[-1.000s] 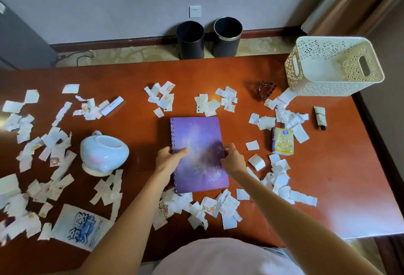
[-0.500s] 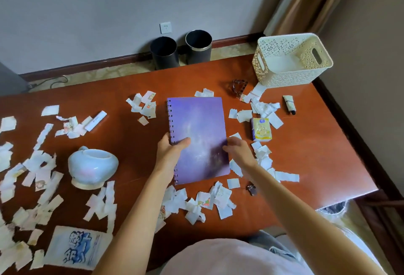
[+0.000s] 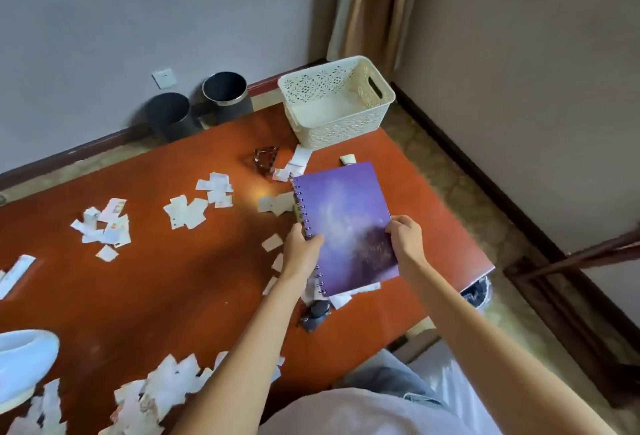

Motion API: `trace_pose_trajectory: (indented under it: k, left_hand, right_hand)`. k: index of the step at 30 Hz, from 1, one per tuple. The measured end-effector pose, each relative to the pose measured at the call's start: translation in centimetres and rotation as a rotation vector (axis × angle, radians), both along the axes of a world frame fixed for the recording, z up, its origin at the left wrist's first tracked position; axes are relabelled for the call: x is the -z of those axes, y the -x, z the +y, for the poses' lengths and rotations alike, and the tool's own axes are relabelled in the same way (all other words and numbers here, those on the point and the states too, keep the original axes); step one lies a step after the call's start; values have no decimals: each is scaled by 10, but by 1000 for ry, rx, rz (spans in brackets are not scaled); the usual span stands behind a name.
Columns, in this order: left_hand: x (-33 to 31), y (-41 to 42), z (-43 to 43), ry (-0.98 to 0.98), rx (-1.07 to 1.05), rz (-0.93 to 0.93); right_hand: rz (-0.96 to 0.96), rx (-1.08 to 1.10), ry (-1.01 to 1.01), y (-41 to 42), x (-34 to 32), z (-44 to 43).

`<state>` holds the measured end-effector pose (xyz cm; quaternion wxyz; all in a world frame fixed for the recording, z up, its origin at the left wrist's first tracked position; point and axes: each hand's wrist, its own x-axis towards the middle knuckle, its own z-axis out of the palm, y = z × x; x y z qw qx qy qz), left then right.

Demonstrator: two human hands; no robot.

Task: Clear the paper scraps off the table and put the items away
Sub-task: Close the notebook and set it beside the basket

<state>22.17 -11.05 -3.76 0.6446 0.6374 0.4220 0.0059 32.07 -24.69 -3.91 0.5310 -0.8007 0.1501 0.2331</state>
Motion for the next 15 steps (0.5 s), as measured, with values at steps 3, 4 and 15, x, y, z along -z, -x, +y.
trace_pose_trajectory:
  k: [3,4,15]
  left_hand:
    - [8,-46,-29,75,46,9]
    - [11,-61,-38,110,51,17]
    - [40,-164,-91,205,36,194]
  right_hand:
    - [-55,22,41,-42,3,-31]
    - [-69,17,56,-55,4,-41]
    - [-22,-136,189,-169,29,-83]
